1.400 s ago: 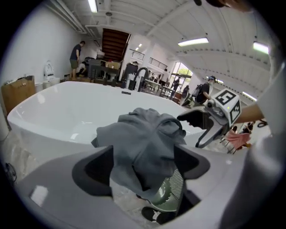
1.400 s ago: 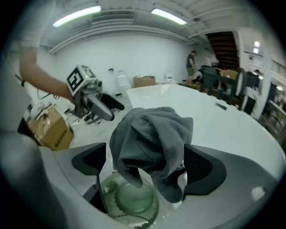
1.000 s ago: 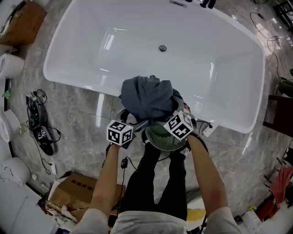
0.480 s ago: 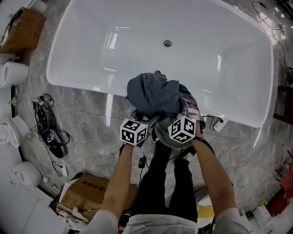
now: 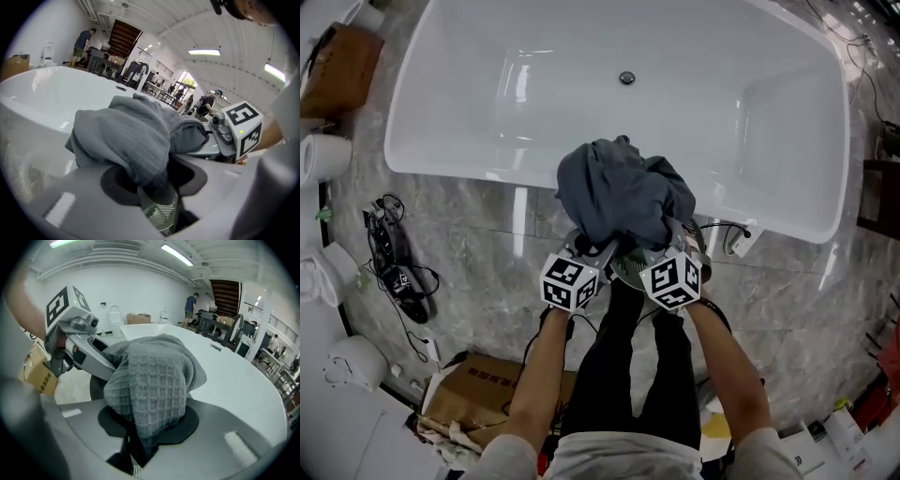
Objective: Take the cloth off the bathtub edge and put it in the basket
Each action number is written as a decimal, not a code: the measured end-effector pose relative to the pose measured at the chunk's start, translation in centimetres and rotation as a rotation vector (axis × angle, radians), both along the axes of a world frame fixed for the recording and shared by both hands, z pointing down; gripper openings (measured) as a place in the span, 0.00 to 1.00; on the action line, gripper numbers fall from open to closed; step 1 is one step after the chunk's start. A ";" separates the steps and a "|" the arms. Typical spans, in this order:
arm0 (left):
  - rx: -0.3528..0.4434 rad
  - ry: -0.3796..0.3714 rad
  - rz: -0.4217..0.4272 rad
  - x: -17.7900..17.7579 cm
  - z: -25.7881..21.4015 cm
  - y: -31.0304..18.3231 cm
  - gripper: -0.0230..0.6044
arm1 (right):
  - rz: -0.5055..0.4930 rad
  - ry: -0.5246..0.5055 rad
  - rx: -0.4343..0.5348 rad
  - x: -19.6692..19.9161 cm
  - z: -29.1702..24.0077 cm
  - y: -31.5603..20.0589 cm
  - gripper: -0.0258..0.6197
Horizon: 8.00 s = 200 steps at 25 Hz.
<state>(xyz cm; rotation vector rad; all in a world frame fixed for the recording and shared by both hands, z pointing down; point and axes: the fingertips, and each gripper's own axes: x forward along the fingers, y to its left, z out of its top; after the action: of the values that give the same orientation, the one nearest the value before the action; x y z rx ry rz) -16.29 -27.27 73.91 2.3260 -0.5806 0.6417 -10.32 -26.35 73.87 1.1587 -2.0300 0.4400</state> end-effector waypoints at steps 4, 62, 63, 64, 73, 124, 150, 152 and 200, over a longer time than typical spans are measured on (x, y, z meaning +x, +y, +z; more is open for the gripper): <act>-0.009 0.027 0.025 1.8 -0.7 2.7 0.36 | 0.061 -0.038 0.006 1.6 -0.7 2.9 0.20; -0.193 -0.107 0.112 5.8 14.4 15.0 0.34 | 0.529 -0.306 -0.322 7.9 17.3 18.1 0.20; -0.193 -0.110 0.115 5.3 14.4 14.9 0.33 | 0.547 -0.312 -0.323 7.8 17.5 17.9 0.20; -0.195 -0.113 0.119 4.8 14.5 14.9 0.33 | 0.558 -0.316 -0.323 7.6 17.6 17.8 0.20; -0.182 -0.141 0.142 4.6 15.1 15.6 0.33 | 0.567 -0.318 -0.328 7.2 18.0 18.5 0.20; 0.104 -0.116 -0.257 2.9 -21.7 31.5 0.33 | 0.278 -0.500 -0.145 6.8 -20.7 33.8 0.31; 0.102 -0.117 -0.256 3.1 -21.7 34.8 0.29 | 0.236 -0.366 -0.080 8.4 -20.5 37.5 0.31; 0.097 -0.111 -0.267 2.8 -21.7 34.9 0.25 | 0.234 -0.371 -0.083 8.2 -20.5 37.6 0.28; 0.060 -0.095 -0.264 3.2 -21.6 35.0 0.13 | 0.305 -0.405 -0.039 10.4 -21.7 37.4 0.04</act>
<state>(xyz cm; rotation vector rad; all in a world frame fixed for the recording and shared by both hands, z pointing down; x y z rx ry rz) -13.11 7.74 52.27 2.2299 -0.9433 0.6185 0.07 11.04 52.21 1.4534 -2.1699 0.9254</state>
